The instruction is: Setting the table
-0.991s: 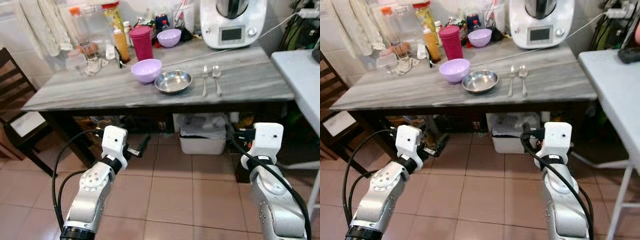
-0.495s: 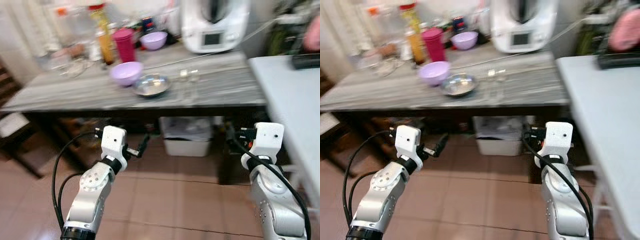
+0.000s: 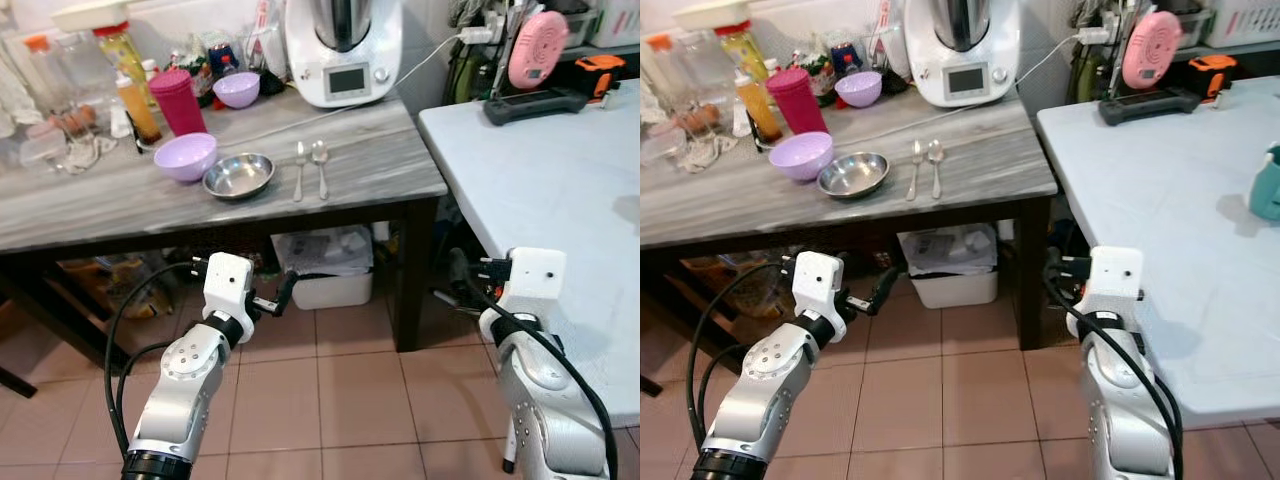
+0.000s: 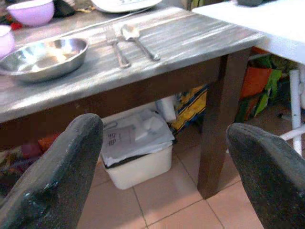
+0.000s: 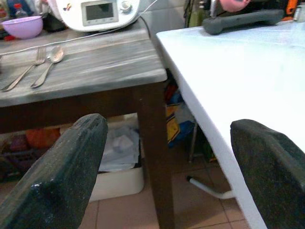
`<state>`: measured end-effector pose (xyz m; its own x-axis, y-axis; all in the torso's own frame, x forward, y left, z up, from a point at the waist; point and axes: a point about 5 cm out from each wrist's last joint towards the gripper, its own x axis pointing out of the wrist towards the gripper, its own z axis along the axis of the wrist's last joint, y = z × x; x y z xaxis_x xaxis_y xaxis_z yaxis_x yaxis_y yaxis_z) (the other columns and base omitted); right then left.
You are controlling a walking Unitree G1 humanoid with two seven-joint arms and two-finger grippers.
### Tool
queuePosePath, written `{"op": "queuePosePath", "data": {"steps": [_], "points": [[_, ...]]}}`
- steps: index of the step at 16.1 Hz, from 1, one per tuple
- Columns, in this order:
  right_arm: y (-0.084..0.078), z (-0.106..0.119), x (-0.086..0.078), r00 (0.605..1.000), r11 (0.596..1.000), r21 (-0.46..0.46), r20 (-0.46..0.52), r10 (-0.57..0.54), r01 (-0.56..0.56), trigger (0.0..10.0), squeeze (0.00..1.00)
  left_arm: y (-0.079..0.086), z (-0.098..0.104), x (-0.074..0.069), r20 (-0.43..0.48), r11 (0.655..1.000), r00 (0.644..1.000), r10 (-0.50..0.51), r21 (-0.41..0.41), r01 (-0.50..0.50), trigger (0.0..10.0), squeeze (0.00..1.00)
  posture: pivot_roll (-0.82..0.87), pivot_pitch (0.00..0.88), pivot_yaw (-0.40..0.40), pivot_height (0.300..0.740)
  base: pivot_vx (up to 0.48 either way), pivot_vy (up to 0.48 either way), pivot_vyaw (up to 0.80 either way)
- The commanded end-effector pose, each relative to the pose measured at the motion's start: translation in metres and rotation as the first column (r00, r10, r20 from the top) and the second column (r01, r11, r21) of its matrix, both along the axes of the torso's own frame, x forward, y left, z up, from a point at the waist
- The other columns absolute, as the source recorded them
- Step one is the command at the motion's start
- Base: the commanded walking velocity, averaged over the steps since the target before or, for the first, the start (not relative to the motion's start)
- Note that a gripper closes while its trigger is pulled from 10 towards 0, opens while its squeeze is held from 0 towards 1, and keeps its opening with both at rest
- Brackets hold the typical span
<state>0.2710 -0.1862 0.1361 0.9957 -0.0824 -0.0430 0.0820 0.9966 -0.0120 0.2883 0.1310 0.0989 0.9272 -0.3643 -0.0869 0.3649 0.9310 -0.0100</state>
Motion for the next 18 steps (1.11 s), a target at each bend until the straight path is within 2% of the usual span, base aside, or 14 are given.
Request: {"op": "queuePosePath", "data": {"steps": [1,8,18], "points": [[0.0078,0.0012,0.0019,1.000,1.000,0.012,0.006,0.027,-0.027,10.0,0.00,0.0097,-0.0022,-0.0001,-0.017,0.999,0.999,0.029,0.019,-0.028,10.0,0.00,-0.28,0.002,0.138,0.740,-0.300,0.000,0.00],[0.0075,0.0003,0.0017,1.000,1.000,0.011,0.001,0.025,-0.025,10.0,0.00,0.0099,-0.0026,0.0001,-0.024,0.999,0.999,0.031,0.024,-0.030,10.0,0.00,-0.28,0.004,0.137,0.740,-0.298,0.000,0.00],[0.0059,-0.0005,0.0011,1.000,1.000,0.016,-0.003,0.013,-0.013,10.0,0.00,0.0089,0.0042,-0.0002,0.026,0.999,0.999,-0.035,0.006,0.035,10.0,0.00,-0.29,0.003,0.142,0.740,0.000,0.000,-0.09]]}}
